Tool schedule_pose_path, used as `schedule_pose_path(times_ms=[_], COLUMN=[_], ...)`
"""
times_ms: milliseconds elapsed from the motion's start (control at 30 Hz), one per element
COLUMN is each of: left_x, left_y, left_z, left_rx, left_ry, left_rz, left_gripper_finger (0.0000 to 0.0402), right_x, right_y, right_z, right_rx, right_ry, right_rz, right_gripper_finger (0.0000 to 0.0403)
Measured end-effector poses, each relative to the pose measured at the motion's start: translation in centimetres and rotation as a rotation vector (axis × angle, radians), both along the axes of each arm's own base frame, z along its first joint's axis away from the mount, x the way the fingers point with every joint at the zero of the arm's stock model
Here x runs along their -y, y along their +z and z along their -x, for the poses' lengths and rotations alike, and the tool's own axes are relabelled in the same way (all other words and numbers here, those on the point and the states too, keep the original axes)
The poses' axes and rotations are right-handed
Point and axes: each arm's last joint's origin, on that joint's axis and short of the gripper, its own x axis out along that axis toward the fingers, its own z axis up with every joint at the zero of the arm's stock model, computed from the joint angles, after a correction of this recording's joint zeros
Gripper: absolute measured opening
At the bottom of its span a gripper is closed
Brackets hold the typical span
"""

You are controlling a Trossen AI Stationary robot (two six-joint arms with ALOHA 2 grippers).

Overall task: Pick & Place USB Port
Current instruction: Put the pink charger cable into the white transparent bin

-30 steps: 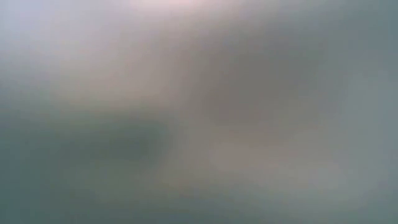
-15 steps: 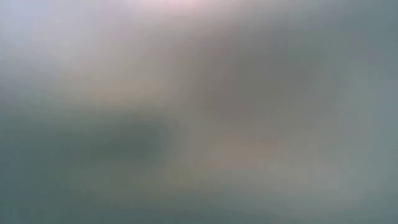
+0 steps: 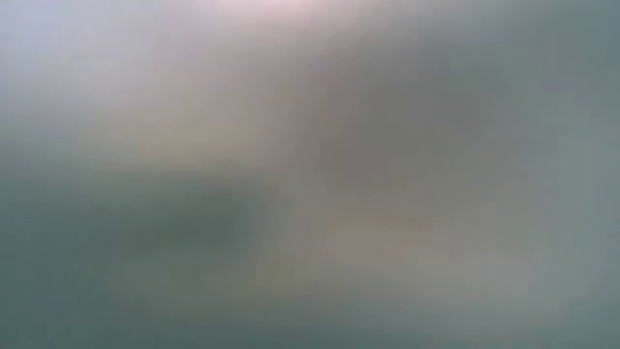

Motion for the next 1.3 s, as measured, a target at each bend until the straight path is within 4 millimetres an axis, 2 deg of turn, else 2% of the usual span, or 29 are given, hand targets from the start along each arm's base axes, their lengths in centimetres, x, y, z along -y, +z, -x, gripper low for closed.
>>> schedule_pose_path(times_ms=[233, 367, 500, 600, 867, 1300], left_x=[-0.1, -0.1, 0.2, 0.7, 1.4, 1.7], left_y=[0.0, 0.0, 0.0, 0.0, 0.0, 0.0], left_z=[0.0, 0.0, 0.1, 0.2, 0.6, 0.7], left_rx=[0.008, 0.009, 0.013, 0.015, 0.012, 0.016], left_ry=[0.012, 0.014, 0.011, 0.004, -0.018, -0.016], left_rz=[-0.022, -0.024, -0.023, -0.018, -0.014, -0.003], left_gripper_finger=[0.0, 0.0, 0.0, 0.0, 0.0, 0.0], right_x=[-0.9, -1.9, -2.7, -3.0, -3.5, -4.2], right_y=[4.7, 4.8, 3.5, 2.4, 1.1, 0.2], right_z=[-5.0, -8.0, -9.7, -10.2, -10.4, -10.6], right_rx=[0.209, 0.218, 0.184, 0.149, 0.102, 0.088], right_ry=[0.073, 0.109, 0.121, 0.121, 0.129, 0.125], right_rz=[0.019, 0.062, 0.1, 0.111, 0.132, 0.13], right_gripper_finger=[0.0014, 0.0014, 0.0014, 0.0014, 0.0014, 0.0014])
